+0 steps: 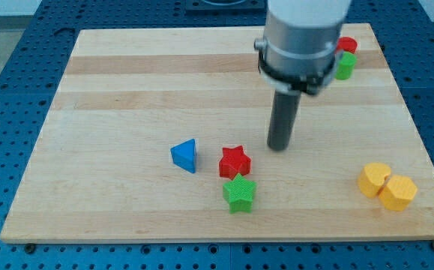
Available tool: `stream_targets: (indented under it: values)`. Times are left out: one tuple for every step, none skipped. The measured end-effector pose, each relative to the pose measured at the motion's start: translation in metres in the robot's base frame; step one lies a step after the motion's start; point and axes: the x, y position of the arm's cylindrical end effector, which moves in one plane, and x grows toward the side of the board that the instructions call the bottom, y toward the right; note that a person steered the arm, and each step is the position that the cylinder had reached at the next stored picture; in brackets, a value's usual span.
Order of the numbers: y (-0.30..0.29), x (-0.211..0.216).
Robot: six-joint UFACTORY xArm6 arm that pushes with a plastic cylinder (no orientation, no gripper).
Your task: Slide the blue triangle up and right a bit
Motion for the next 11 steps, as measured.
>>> stream_targets:
  values:
    - [-0.05, -0.051]
    - [-0.12, -0.071]
    - [-0.191, -0.072]
    - [-0.238, -0.008]
    - [-0.241, 0.075]
    - [-0.2, 0.109]
    - [-0.167, 0.085]
    - [-0.155, 0.04]
    - [-0.148, 0.023]
    - [-0.134, 0.0]
    - [-0.162, 0.022]
